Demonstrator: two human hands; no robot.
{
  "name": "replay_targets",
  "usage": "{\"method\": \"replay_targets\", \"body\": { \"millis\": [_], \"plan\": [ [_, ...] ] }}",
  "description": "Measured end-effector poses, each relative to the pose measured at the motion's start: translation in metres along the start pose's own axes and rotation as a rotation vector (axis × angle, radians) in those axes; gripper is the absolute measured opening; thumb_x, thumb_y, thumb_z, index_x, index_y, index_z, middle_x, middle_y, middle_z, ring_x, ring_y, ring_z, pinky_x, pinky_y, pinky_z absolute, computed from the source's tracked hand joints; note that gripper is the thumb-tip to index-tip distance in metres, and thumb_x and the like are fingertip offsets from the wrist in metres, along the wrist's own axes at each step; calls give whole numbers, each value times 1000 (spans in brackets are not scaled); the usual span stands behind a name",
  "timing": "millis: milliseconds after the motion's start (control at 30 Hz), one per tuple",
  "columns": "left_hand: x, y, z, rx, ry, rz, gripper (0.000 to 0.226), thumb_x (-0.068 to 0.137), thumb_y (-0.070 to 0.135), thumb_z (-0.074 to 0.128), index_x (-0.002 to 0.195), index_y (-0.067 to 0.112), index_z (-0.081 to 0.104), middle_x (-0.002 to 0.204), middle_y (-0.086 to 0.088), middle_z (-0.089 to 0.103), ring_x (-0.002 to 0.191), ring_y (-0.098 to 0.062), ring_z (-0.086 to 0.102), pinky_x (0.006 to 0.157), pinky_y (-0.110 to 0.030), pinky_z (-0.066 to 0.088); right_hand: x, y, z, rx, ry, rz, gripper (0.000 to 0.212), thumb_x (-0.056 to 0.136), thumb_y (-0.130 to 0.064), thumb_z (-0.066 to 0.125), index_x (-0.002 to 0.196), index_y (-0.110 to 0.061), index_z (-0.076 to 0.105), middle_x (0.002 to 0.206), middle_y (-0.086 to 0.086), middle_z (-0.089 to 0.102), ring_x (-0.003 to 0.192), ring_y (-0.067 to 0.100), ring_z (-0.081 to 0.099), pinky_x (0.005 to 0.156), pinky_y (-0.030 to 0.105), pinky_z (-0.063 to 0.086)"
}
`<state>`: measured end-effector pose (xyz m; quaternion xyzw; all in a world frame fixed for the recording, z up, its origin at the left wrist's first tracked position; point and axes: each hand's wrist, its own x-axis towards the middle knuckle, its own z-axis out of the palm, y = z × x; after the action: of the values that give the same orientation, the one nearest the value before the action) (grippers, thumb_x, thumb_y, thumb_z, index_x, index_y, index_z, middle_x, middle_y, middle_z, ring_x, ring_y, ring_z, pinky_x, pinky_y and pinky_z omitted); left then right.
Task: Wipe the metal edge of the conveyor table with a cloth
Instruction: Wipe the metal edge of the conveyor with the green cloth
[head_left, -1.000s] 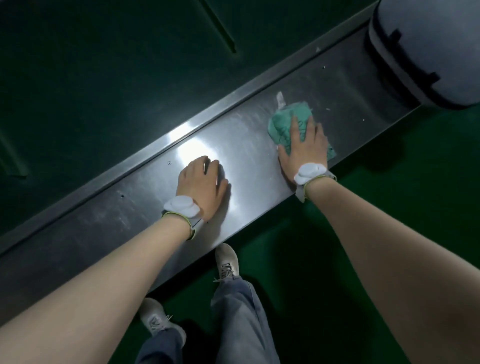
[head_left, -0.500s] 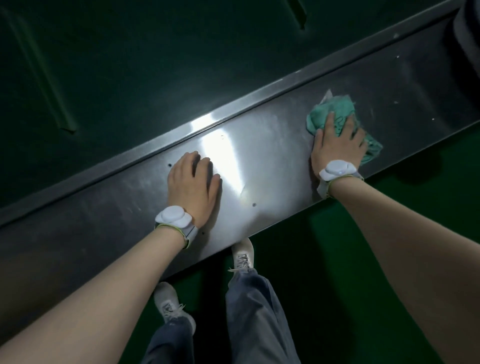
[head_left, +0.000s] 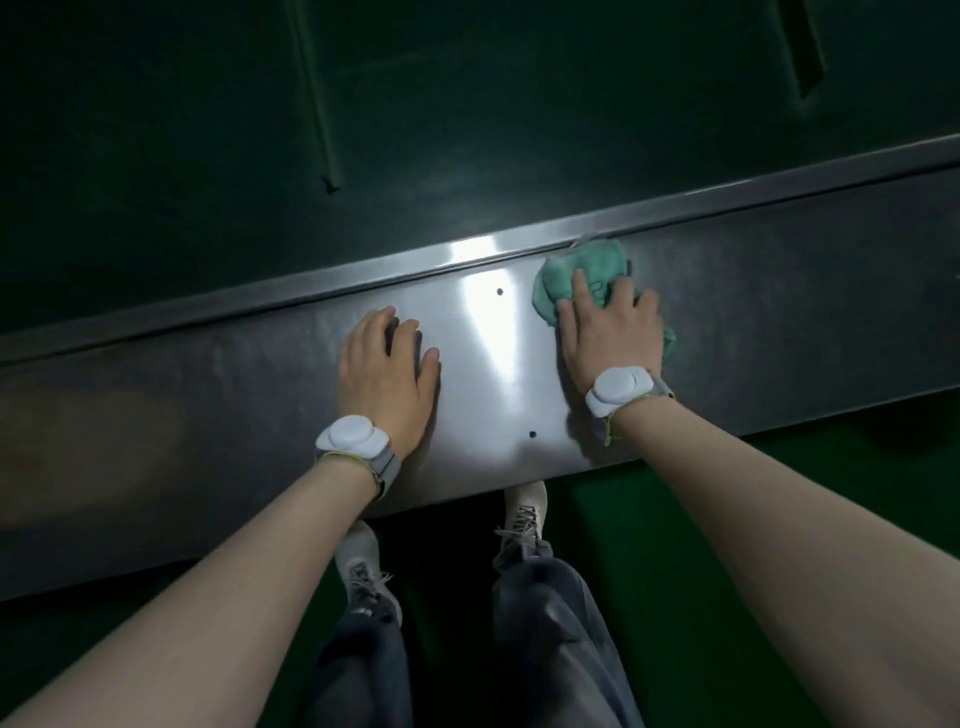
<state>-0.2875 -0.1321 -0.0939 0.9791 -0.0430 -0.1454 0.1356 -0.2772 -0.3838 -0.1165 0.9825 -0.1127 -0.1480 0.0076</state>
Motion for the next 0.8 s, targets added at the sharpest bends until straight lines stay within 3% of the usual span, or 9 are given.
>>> {"method": "replay_targets", "body": {
  "millis": [233, 400, 633, 700, 767, 800],
  "plan": [
    [-22, -87, -1, 0, 129, -76, 37, 108, 35, 54, 131, 7, 63, 145, -18, 53, 141, -40, 47, 114, -56, 40, -25, -139, 6, 99, -11, -238, 56, 113, -52, 35, 160, -24, 48, 137, 22, 51, 110, 39, 52, 75, 40, 41],
    [-39, -153, -7, 15, 227, -117, 33, 108, 32, 52, 128, 9, 65, 142, -17, 57, 137, -38, 51, 109, -53, 43, -51, -237, 13, 232, -22, -300, 56, 111, -54, 42, 155, -21, 54, 139, 22, 49, 115, 40, 51, 83, 44, 50],
    [-68, -247, -23, 11, 299, -191, 27, 107, 20, 53, 127, 6, 66, 140, -18, 59, 137, -39, 52, 107, -56, 45, -81, -323, 27, 271, 73, -357, 51, 106, -52, 54, 137, -13, 67, 117, 22, 58, 103, 39, 56, 75, 42, 48],
    [-74, -265, -26, -5, 314, -209, 27, 107, 19, 56, 127, 4, 68, 140, -19, 61, 138, -41, 53, 107, -57, 45, -81, -320, 35, 222, 138, -347, 53, 104, -55, 53, 136, -15, 67, 115, 22, 59, 102, 39, 56, 83, 46, 47],
    [-81, -285, -29, -21, 319, -222, 29, 108, 20, 56, 130, 4, 68, 141, -19, 61, 140, -41, 52, 109, -58, 44, -82, -317, 48, 203, 196, -354, 57, 103, -58, 51, 143, -18, 61, 131, 24, 56, 123, 44, 52, 104, 54, 43],
    [-83, -296, -30, -23, 319, -217, 30, 108, 21, 56, 131, 5, 67, 143, -18, 60, 140, -41, 51, 110, -58, 44, -82, -317, 53, 203, 216, -348, 59, 104, -58, 50, 149, -20, 57, 145, 26, 50, 139, 47, 44, 117, 57, 34]
  ]
}}
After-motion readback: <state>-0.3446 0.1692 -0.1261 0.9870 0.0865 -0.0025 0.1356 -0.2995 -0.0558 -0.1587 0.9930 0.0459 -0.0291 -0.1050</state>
